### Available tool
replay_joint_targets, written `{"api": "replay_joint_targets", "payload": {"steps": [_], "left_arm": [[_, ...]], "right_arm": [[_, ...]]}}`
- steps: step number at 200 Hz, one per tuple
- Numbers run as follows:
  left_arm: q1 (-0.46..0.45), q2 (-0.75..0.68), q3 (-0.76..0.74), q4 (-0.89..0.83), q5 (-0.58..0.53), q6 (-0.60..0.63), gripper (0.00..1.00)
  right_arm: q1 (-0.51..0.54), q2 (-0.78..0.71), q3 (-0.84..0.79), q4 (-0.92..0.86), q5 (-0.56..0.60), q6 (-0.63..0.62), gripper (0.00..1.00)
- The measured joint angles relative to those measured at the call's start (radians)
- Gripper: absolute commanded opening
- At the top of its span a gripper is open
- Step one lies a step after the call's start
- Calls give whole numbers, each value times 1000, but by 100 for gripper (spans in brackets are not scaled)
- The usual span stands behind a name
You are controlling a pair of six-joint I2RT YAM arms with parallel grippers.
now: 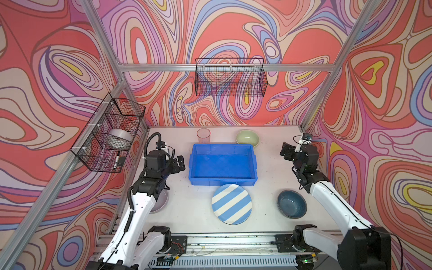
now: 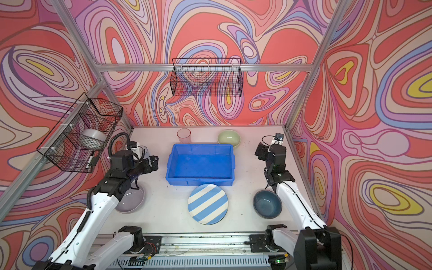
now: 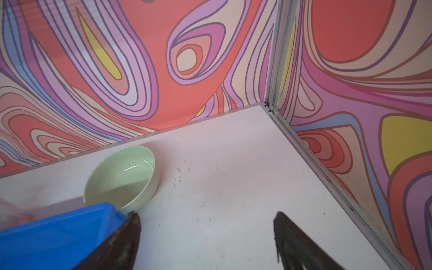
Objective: Place the mixed dishes into the plastic bin
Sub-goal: 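Move both grippers toward the striped plate stack in front of the bin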
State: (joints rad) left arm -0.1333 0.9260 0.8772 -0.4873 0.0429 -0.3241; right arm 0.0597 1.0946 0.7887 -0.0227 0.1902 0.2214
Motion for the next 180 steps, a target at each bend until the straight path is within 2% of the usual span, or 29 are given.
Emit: {"api": "replay_joint_targets", "payload": {"steps": [23, 49, 78, 107, 147, 180], "left_arm": [[-59, -32, 36, -135, 25, -28, 92], [-118, -73, 43, -251, 49, -66, 90], [-187, -146, 14, -340, 87, -114, 87], [-219, -243, -43, -413, 146, -156, 80], [-261, -287, -53, -435, 232, -199, 68], [-320, -248, -96, -416, 253, -231, 67]], "right_arm": [[21, -40, 50, -121, -41, 31, 89], [30, -56, 93, -235, -138, 71, 87], [50, -3, 169, -357, -274, 108, 85], [132, 51, 214, -473, -362, 130, 81], [224, 53, 211, -613, -472, 146, 76], [239, 28, 174, -683, -549, 147, 74]]}}
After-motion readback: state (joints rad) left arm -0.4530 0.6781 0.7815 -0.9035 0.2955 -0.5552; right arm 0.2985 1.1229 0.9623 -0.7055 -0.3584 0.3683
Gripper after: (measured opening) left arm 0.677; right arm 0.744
